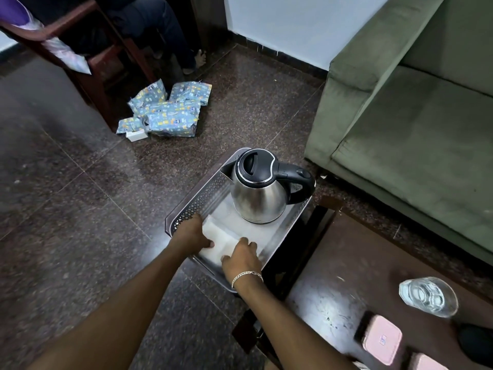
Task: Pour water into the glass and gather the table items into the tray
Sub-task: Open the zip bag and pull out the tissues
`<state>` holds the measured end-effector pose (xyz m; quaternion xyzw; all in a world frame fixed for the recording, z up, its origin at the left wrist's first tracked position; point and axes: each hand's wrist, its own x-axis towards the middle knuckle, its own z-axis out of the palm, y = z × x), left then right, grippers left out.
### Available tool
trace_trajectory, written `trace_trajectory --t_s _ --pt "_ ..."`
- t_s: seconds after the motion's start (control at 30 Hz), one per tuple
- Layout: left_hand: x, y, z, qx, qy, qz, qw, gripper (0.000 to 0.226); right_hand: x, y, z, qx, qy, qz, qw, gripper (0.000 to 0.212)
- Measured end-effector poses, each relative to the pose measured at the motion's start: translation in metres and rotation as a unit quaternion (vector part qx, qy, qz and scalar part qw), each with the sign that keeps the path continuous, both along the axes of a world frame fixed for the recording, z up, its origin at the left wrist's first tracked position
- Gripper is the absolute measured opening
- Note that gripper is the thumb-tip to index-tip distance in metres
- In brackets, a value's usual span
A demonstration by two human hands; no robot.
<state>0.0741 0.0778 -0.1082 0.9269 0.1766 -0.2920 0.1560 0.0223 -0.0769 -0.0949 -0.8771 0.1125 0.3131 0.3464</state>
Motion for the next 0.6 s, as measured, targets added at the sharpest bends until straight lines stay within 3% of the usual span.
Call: trace_trajectory --t_s 0.17,0.3,0.4,0.47,0.6 --pt "0.004 0.004 0.007 -0.047 -0.004 0.062 0.997 0.035 -0.003 -0.003 -0.009 0.017 -0.034 0.071 0.997 0.065" --pt "0.007 -0.008 0.033 -0.116 -0.038 0.142 0.982 0.026 -0.008 -0.012 -0.01 0.023 -0.104 0.15 0.983 0.082" --pt "0.011 -0.024 0.061 -0.182 -0.063 0.2 0.961 0.018 -0.01 -0.02 -0.005 0.024 -0.195 0.18 0.964 0.076" --pt "0.014 -0.035 0.079 -0.216 -0.068 0.21 0.951 0.025 -0.01 -0.029 0.001 0.063 -0.25 0.142 0.956 0.062" --pt "0.013 -0.062 0.119 -0.36 -0.078 0.206 0.907 0.07 -0.006 -0.062 0.028 0.159 -0.273 0.016 0.949 0.04"
